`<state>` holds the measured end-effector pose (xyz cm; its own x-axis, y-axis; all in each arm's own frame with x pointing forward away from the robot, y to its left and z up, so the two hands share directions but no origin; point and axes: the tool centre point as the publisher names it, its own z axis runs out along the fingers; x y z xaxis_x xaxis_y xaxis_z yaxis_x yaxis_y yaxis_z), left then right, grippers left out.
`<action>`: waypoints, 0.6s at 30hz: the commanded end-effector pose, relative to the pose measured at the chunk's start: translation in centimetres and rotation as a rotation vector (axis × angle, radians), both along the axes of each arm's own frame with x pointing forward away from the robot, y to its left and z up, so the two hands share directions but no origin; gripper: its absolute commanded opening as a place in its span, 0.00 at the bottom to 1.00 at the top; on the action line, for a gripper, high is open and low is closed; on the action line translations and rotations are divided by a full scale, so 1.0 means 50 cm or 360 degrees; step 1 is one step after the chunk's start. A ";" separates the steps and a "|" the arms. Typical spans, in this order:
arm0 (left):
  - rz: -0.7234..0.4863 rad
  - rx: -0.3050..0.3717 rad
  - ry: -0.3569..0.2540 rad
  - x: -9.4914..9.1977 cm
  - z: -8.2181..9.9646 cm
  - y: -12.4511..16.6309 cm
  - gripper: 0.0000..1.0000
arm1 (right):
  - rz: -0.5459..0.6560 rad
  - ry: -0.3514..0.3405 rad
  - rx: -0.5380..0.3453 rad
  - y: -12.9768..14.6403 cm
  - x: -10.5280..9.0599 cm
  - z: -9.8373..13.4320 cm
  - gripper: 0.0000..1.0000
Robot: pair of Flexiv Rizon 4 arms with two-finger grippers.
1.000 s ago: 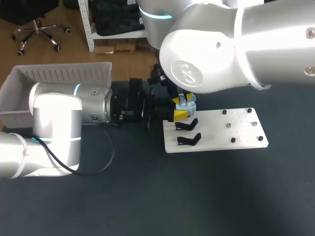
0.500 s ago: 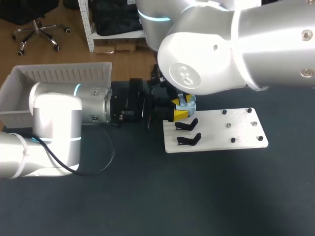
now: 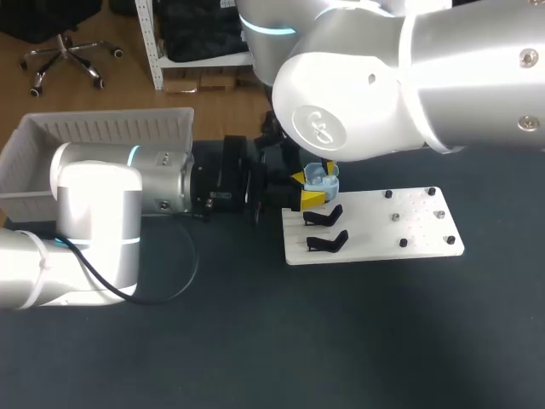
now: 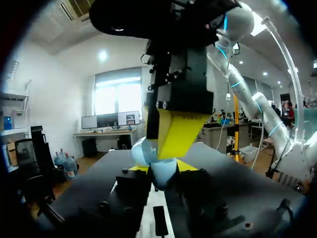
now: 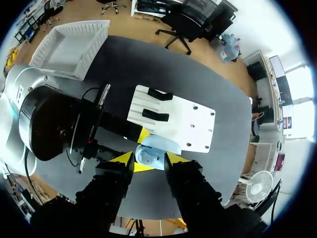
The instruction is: Pick up each earbud case from the left stands, insert the matching earbuds, close the lid, and place the case in the box.
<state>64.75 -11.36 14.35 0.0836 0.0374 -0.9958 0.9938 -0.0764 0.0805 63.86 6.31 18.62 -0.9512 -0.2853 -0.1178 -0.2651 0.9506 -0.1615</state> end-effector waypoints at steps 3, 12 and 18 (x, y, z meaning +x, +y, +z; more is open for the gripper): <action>0.0003 0.0001 0.0001 -0.001 0.000 0.000 0.00 | 0.0013 -0.0021 0.0012 -0.001 -0.013 0.018 0.82; 0.0003 0.0001 0.0001 -0.001 0.000 0.000 0.00 | -0.0162 -0.0074 0.0123 -0.041 0.008 0.051 1.00; 0.0003 0.0001 0.0001 -0.001 0.000 0.000 0.00 | -0.0438 -0.0067 0.0304 -0.086 0.056 0.055 1.00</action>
<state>64.73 -11.35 14.36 0.0835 0.0376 -0.9958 0.9938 -0.0764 0.0805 66.25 3.44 21.54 -0.9827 -0.0286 -0.1828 -0.0217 0.9990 -0.0397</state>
